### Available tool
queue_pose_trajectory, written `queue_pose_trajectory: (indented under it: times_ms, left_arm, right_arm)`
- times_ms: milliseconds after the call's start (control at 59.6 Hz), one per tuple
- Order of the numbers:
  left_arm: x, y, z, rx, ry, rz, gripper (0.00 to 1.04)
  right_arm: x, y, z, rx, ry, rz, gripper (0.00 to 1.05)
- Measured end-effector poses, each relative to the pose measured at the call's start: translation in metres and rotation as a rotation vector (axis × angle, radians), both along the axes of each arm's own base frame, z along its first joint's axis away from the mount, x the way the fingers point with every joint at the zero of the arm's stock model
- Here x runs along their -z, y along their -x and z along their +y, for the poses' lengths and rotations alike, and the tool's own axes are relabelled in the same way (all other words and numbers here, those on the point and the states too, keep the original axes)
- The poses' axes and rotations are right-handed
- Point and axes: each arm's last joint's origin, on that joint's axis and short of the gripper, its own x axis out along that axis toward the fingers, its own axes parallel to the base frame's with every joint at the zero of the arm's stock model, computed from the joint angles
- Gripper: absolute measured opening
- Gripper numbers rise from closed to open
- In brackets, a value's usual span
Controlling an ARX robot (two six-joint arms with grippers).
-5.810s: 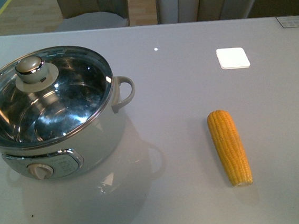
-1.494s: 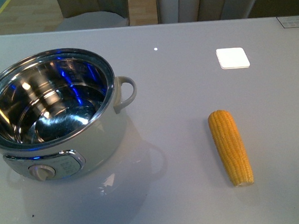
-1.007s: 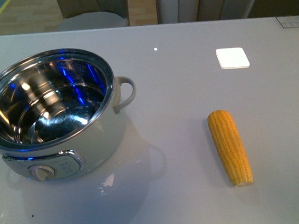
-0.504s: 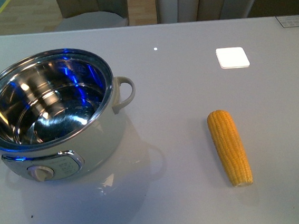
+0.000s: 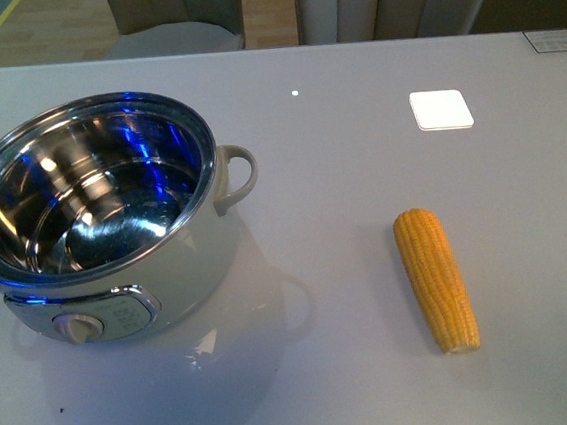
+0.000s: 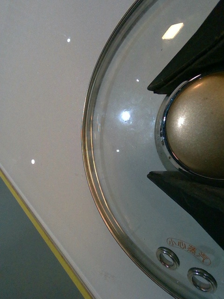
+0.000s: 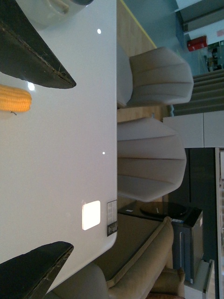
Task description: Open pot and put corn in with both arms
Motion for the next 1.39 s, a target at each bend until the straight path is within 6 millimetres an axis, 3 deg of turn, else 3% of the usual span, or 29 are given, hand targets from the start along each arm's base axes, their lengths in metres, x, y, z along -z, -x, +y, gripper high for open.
queue_pose_trajectory:
  times_ms: [218, 353, 453, 604, 756, 974, 1142, 1394]
  left_arm:
    - [-0.005, 0.010, -0.005, -0.016, -0.005, 0.012, 0.79]
    - [-0.025, 0.015, -0.008, -0.020, -0.012, -0.005, 0.99]
    - [-0.051, 0.017, -0.009, -0.021, -0.022, -0.050, 0.97]
    - [-0.107, 0.028, -0.018, -0.005, -0.040, -0.152, 0.98]
    - [-0.165, 0.053, -0.046, 0.044, -0.023, -0.243, 0.98]
    - [-0.219, 0.102, -0.088, 0.077, 0.018, -0.340, 0.98]
    - [-0.232, 0.141, -0.116, 0.069, 0.050, -0.342, 0.98]
    - [-0.226, 0.179, -0.149, 0.103, 0.113, -0.291, 0.98]
  right_arm:
    - [0.000, 0.000, 0.000, 0.000, 0.000, 0.000, 0.96]
    - [0.000, 0.000, 0.000, 0.000, 0.000, 0.000, 0.96]
    - [0.000, 0.000, 0.000, 0.000, 0.000, 0.000, 0.96]
    - [0.000, 0.000, 0.000, 0.000, 0.000, 0.000, 0.96]
    - [0.000, 0.000, 0.000, 0.000, 0.000, 0.000, 0.96]
    - [0.000, 0.000, 0.000, 0.000, 0.000, 0.000, 0.96]
    - [0.000, 0.000, 0.000, 0.000, 0.000, 0.000, 0.96]
    - [0.000, 0.000, 0.000, 0.000, 0.000, 0.000, 0.96]
